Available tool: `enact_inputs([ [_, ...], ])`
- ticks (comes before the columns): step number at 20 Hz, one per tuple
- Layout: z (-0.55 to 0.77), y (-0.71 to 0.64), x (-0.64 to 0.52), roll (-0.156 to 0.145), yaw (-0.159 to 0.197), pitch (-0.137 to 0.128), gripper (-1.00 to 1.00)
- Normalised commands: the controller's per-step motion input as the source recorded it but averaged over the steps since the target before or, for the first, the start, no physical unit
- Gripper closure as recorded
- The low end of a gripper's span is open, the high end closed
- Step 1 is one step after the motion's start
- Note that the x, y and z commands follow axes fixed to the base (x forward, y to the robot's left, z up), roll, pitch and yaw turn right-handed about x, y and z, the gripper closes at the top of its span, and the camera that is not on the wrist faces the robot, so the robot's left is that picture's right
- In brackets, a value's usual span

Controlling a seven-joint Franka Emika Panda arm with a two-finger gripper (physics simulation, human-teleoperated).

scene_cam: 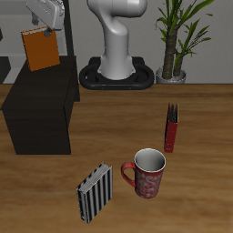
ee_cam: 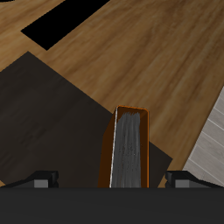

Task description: Place the orange book upright on top of the shelf and place the red mug on top of the shelf

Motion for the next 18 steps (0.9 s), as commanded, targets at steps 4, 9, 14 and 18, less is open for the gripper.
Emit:
enact_inputs([
  [4, 0.42, 0.27, -0.11, -0.05, 0.168, -0.069, -1.0],
  [9, 0.3, 0.66, 0.0, -0.01, 0.199, -0.057, -1.0],
  [14, -0.14, 0.84, 0.31, 0.021, 0.227, 0.014, -1.0],
  [18, -0.45, 1.37, 0.49, 0.087, 0.277, 0.047, -1.0],
])
